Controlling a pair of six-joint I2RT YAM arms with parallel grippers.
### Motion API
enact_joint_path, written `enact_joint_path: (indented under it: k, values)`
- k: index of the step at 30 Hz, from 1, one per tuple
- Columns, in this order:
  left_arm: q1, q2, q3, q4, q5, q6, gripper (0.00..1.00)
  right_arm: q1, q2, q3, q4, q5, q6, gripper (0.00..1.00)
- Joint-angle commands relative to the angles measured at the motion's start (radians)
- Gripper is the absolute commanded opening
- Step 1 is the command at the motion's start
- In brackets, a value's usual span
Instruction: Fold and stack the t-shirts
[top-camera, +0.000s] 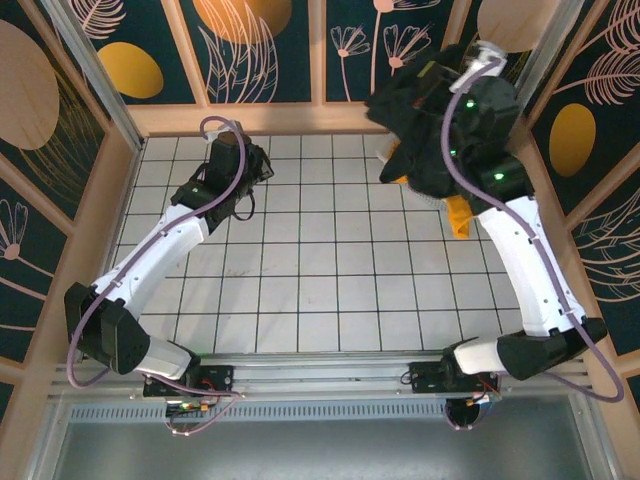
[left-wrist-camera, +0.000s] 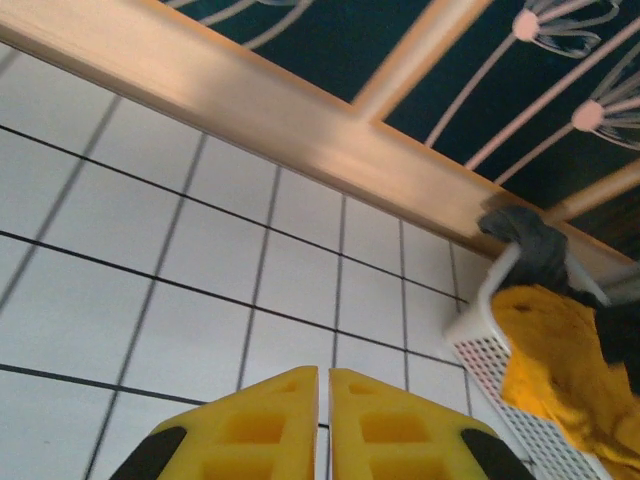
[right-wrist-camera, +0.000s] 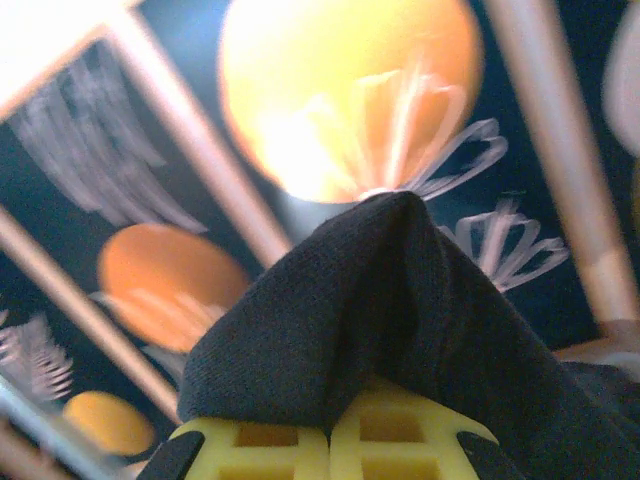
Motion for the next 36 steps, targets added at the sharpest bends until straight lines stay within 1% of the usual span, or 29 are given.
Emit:
enact_joint_path:
  k: [1, 2, 3, 5, 7, 9, 10, 11, 12, 15, 18, 20, 22, 24, 26, 28, 30, 32, 36]
  values:
    - [0.001, -0.054, 0.026, -0.093, -0.173, 0.011, 0.12, 0.182, 0.052, 0.067, 0.074, 0.061, -0.055, 0.00]
    - [0.001, -0.070, 0.022, -0.110, -0.210, 0.003, 0.13, 0.242, 0.092, 0.081, 0.076, 0.067, -0.054, 0.00]
    - [0.001, -0.089, 0.017, -0.129, -0.247, -0.006, 0.15, 0.276, 0.128, 0.093, 0.066, 0.070, -0.041, 0.00]
    - [0.001, -0.126, 0.002, -0.167, -0.319, -0.025, 0.21, 0.321, 0.232, 0.129, 0.013, 0.032, 0.020, 0.00]
    - [0.001, -0.169, -0.012, -0.206, -0.377, -0.039, 0.25, 0.346, 0.322, 0.153, -0.031, -0.018, 0.060, 0.01]
    - [0.001, -0.216, -0.034, -0.237, -0.415, -0.044, 0.28, 0.364, 0.426, 0.199, -0.078, -0.133, 0.081, 0.34]
    - [0.001, -0.244, -0.049, -0.249, -0.425, -0.042, 0.30, 0.371, 0.467, 0.224, -0.103, -0.168, 0.084, 0.49]
    - [0.001, -0.267, -0.065, -0.263, -0.430, -0.043, 0.31, 0.381, 0.504, 0.254, -0.140, -0.177, 0.090, 0.59]
    - [0.001, -0.287, -0.077, -0.280, -0.425, -0.044, 0.32, 0.384, 0.526, 0.268, -0.166, -0.177, 0.092, 0.64]
    - [0.001, -0.333, -0.123, -0.350, -0.381, -0.064, 0.37, 0.383, 0.515, 0.207, -0.163, -0.196, 0.088, 0.68]
    - [0.001, -0.360, -0.185, -0.415, -0.316, -0.109, 0.41, 0.377, 0.463, 0.060, -0.145, -0.197, 0.088, 0.68]
    - [0.001, -0.359, -0.225, -0.449, -0.245, -0.140, 0.45, 0.376, 0.416, -0.073, -0.126, -0.192, 0.091, 0.66]
    - [0.001, -0.352, -0.275, -0.480, -0.158, -0.200, 0.47, 0.370, 0.369, -0.229, -0.109, -0.186, 0.129, 0.64]
    - [0.001, -0.349, -0.352, -0.471, -0.046, -0.248, 0.49, 0.365, 0.342, -0.345, -0.094, -0.202, 0.154, 0.62]
    - [0.001, -0.345, -0.443, -0.459, 0.038, -0.288, 0.49, 0.368, 0.335, -0.418, -0.095, -0.206, 0.173, 0.62]
    - [0.001, -0.341, -0.516, -0.457, 0.100, -0.320, 0.50, 0.368, 0.350, -0.467, -0.095, -0.227, 0.206, 0.62]
    - [0.001, -0.343, -0.589, -0.423, 0.165, -0.346, 0.51, 0.368, 0.381, -0.490, -0.081, -0.274, 0.231, 0.63]
    - [0.001, -0.348, -0.662, -0.379, 0.221, -0.378, 0.52, 0.371, 0.428, -0.492, -0.071, -0.299, 0.245, 0.63]
    - [0.001, -0.344, -0.748, -0.265, 0.305, -0.445, 0.54, 0.353, 0.519, -0.461, -0.074, -0.298, 0.281, 0.61]
